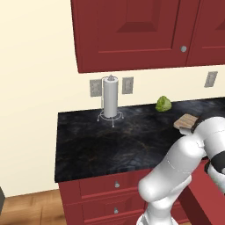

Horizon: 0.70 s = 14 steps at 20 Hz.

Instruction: Open the drawer on the right and place the cutting tools on the cutting board.

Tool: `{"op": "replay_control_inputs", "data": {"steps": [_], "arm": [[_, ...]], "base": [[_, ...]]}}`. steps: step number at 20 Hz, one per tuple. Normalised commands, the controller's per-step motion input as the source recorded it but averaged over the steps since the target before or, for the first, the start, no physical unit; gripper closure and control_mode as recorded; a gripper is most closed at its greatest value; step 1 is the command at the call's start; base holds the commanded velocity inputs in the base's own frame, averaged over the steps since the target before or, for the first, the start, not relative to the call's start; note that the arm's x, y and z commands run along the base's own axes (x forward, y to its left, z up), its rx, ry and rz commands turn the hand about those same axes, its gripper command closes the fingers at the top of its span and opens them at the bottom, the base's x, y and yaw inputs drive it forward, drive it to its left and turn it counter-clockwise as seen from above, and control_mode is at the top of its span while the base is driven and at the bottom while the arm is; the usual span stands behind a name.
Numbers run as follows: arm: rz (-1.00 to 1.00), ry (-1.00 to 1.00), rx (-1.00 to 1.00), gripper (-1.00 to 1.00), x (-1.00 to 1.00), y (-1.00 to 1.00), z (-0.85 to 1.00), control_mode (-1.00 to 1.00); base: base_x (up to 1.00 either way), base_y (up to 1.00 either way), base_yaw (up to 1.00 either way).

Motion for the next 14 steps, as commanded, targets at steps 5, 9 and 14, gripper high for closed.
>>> {"op": "replay_control_inputs", "data": {"steps": [5,9,14], "arm": [[0.03,0.04,0.0,-1.0,0.0,-0.12,-0.17,-1.0],[0.01,0.13,0.0,-1.0,0.0,-0.01,-0.31,-1.0],[0.0,0.33,0.0,-1.0,0.04,0.0,-0.26,-1.0]], "base": [[0.0,0.0,0.0],[0.0,0.0,0.0],[0.0,0.0,0.0]]}}
